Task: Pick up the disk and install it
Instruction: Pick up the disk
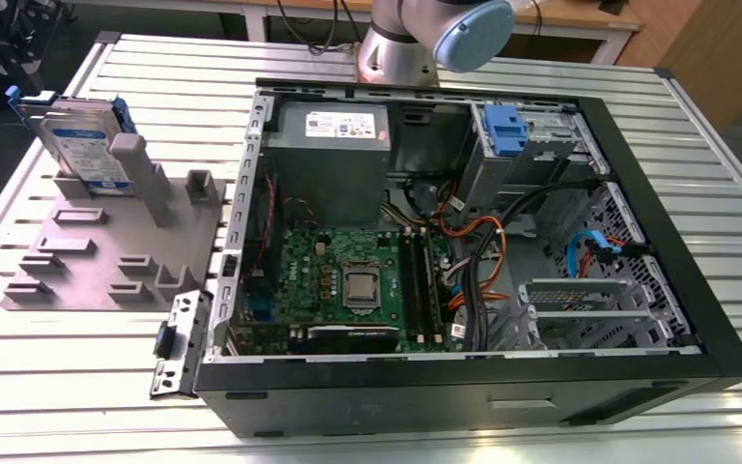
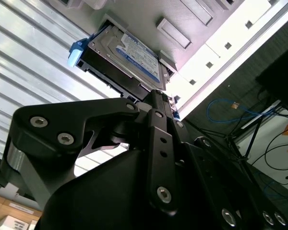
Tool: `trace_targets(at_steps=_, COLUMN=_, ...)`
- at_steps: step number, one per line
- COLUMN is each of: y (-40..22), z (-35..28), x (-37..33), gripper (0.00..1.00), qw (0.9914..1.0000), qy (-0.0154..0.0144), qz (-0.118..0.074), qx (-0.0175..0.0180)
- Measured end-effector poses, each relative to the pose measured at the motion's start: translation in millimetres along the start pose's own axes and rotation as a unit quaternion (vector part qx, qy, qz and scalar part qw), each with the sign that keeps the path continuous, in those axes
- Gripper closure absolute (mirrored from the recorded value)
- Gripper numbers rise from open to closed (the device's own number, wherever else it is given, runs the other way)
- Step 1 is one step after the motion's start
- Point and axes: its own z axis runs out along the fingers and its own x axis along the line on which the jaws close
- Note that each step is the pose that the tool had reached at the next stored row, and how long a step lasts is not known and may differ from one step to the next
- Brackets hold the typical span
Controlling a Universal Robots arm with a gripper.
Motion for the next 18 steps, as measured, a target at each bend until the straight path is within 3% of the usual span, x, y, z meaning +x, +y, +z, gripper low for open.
trace_targets(at_steps=18, y=0.0, z=0.0, x=0.0, gripper=0.89, qw=0.99997, qy=0.0003, qz=-0.007, qx=0.0000)
